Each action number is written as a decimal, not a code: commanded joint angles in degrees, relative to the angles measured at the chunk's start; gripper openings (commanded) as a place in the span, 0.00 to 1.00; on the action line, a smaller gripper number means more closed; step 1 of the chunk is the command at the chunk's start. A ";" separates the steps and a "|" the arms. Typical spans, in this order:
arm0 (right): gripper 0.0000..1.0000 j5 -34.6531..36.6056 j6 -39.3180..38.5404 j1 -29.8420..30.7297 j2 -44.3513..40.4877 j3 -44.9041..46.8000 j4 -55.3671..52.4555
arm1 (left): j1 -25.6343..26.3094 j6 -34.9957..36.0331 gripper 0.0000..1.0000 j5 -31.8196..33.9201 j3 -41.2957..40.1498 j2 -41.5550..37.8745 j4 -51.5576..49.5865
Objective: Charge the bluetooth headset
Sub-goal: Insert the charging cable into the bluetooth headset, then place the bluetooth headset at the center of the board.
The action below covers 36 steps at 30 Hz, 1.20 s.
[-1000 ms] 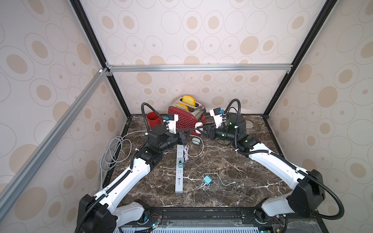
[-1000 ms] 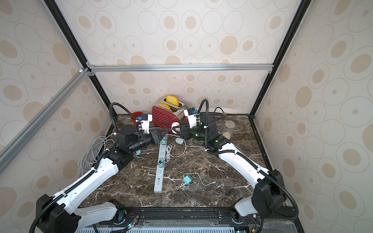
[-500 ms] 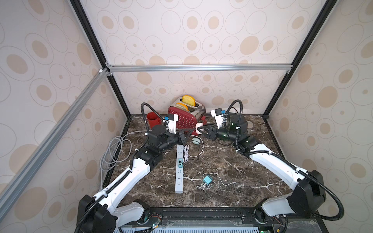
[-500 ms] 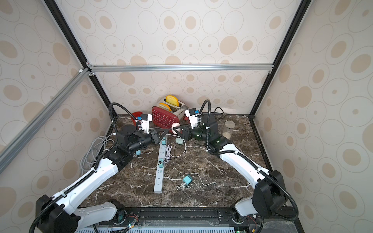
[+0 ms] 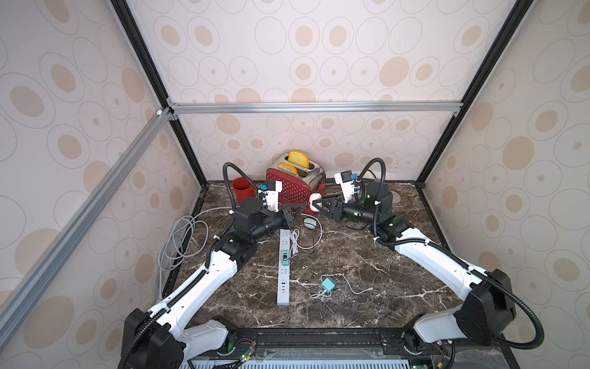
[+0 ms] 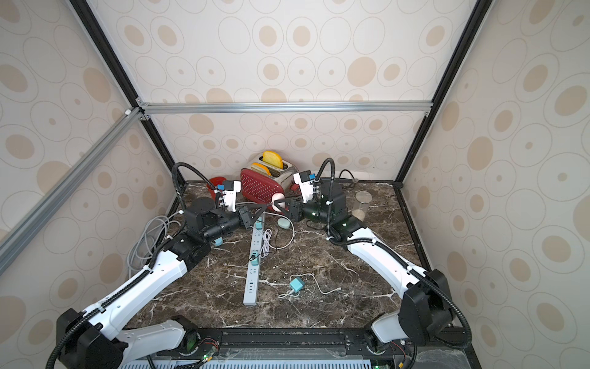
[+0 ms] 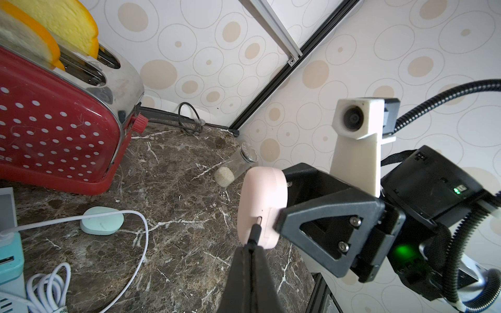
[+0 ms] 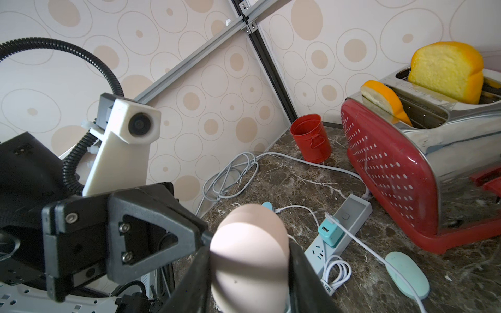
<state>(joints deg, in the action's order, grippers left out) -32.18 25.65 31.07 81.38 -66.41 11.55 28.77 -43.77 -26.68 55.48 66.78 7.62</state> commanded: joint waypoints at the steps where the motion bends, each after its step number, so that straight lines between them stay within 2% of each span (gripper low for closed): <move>1: 0.14 0.60 -1.65 1.08 -1.87 -0.53 -0.26 | -0.12 0.77 0.00 -0.27 2.25 -0.41 -0.21; 8: 0.11 9.94 -5.69 5.42 -2.26 -1.96 -5.28 | -0.12 1.13 0.00 -0.56 3.31 0.52 -0.76; 11: 0.11 11.59 -4.36 5.78 -2.54 -1.20 -3.41 | -0.10 0.92 0.00 -0.94 3.50 1.00 -0.60; 20: 0.11 10.62 -1.30 6.20 -1.82 -0.94 0.51 | -0.12 0.58 0.00 -0.75 3.40 1.84 -0.08; 27: 0.10 11.91 -3.21 8.10 -1.50 -1.08 -0.08 | -0.12 -0.14 0.00 -1.36 3.93 3.31 1.24; 36: 0.10 9.49 -0.90 9.35 -0.32 -1.93 3.18 | 0.02 -0.65 0.00 -1.53 3.93 4.44 2.35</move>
<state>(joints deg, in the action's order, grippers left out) -16.21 23.86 36.97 80.53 -66.61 9.85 28.27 -43.75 -26.68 57.28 69.45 8.12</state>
